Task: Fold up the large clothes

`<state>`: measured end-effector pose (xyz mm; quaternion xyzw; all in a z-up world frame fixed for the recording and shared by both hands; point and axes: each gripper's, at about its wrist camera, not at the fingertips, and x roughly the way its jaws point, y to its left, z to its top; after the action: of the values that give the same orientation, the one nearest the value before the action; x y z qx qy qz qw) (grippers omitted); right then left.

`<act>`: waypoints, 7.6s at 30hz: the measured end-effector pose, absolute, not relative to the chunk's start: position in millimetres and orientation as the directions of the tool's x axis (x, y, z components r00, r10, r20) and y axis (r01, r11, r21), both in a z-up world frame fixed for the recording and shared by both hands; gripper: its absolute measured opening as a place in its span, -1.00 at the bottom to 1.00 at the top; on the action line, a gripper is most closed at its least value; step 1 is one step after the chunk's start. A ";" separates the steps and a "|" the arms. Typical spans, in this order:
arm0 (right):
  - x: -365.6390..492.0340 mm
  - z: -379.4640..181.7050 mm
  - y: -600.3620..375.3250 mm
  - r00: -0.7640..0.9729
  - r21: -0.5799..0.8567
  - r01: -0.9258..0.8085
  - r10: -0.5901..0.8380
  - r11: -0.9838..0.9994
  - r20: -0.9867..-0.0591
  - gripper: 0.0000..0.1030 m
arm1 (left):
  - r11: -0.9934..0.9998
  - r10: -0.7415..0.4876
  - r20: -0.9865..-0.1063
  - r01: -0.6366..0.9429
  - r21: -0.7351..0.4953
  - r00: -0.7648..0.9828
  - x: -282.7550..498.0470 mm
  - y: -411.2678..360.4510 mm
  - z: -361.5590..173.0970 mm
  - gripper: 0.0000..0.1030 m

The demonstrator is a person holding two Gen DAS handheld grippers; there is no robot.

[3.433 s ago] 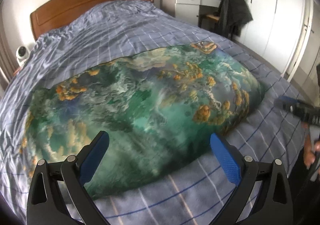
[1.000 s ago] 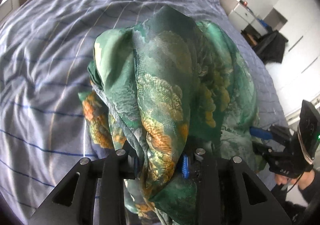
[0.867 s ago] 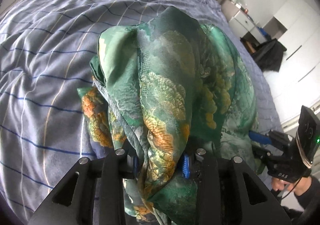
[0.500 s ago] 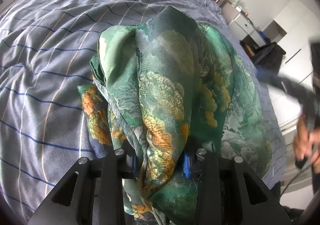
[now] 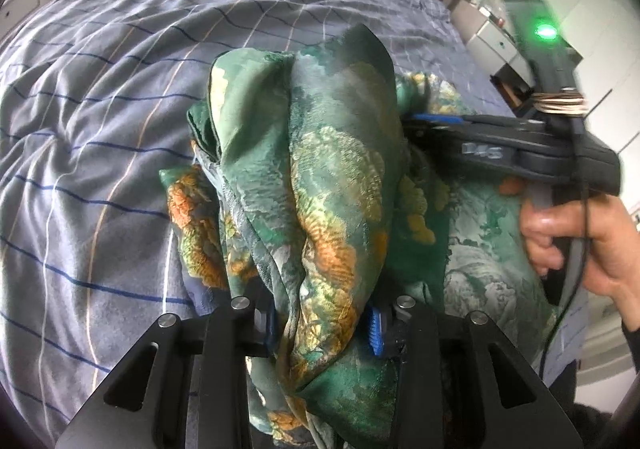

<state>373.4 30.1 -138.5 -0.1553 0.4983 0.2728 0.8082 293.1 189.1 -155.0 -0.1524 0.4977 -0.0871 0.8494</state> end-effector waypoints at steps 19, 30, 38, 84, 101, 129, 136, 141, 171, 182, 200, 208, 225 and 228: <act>185.0 -107.5 -139.6 0.401 0.131 -0.609 0.446 0.782 -0.800 -0.31 | 0.939 -0.299 -0.819 0.000 -0.343 0.490 290.5 188.6 -154.2 -0.30; 207.7 -142.5 -126.5 0.323 0.158 -0.631 0.442 0.760 -0.837 -0.32 | 0.931 -0.299 -0.806 -0.029 -0.364 0.512 289.2 187.3 -150.2 -0.22; 167.4 -81.6 -144.0 0.498 0.035 -0.613 0.421 0.789 -0.758 0.62 | 0.983 -0.050 -0.761 -0.104 -0.153 0.647 240.5 176.2 -87.8 0.77; 172.0 -42.8 -206.9 0.572 0.234 -0.502 0.523 0.832 -0.631 0.62 | 0.877 -0.371 -0.843 -0.151 -0.456 0.389 298.0 220.3 -151.6 0.99; 198.4 -55.6 -242.4 0.570 0.341 -0.385 0.512 0.858 -0.643 0.62 | 0.993 0.067 -0.824 -0.117 0.001 0.562 250.1 177.3 -82.7 0.97; 232.4 -79.0 -225.0 0.450 0.417 -0.386 0.562 0.823 -0.694 0.62 | 0.814 -0.471 -0.785 -0.143 -0.562 0.402 304.9 216.7 -162.7 0.99; 279.5 -142.4 -200.6 0.240 0.548 -0.386 0.654 0.742 -0.718 0.62 | 0.780 -0.523 -0.756 -0.137 -0.611 0.392 305.7 222.2 -184.3 0.99; 306.7 -184.2 -194.0 0.109 0.773 -0.297 0.824 0.561 -0.556 0.76 | 0.748 -0.569 -0.720 -0.113 -0.654 0.398 309.1 230.2 -194.6 0.99; 421.4 -155.5 -190.6 0.339 0.593 -0.362 0.694 0.719 -0.635 0.71 | 0.870 -0.393 -0.749 -0.048 -0.491 0.534 442.6 153.1 -148.2 0.69; 317.9 -70.0 -233.4 0.666 0.251 -0.466 0.523 0.848 -0.531 0.83 | 0.989 0.101 -0.510 -0.141 -0.041 0.854 303.4 112.1 -40.9 0.99; 124.0 -24.8 -236.8 0.799 -0.088 -0.297 0.197 0.951 -0.567 0.84 | 0.985 0.124 -0.592 -0.172 -0.025 0.796 184.5 9.1 -35.2 0.99; 89.6 -23.2 -227.5 0.783 -0.077 -0.293 0.194 0.953 -0.591 0.84 | 0.982 0.152 -0.658 -0.190 0.014 0.737 160.9 -5.1 -41.8 0.99; 64.1 -1.8 -206.5 0.769 -0.065 -0.323 0.222 0.944 -0.599 0.84 | 0.980 0.174 -0.661 -0.191 0.047 0.730 141.3 -5.1 -32.9 0.99; 63.6 -2.1 -204.0 0.778 -0.088 -0.314 0.203 0.945 -0.594 0.84 | 0.979 0.169 -0.662 -0.202 0.027 0.730 140.3 -2.0 -35.1 0.99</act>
<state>63.6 -204.0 -2.1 -0.0915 0.3033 0.1375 0.9385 140.3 -1.9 -35.1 -0.0233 0.3534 0.0999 0.9298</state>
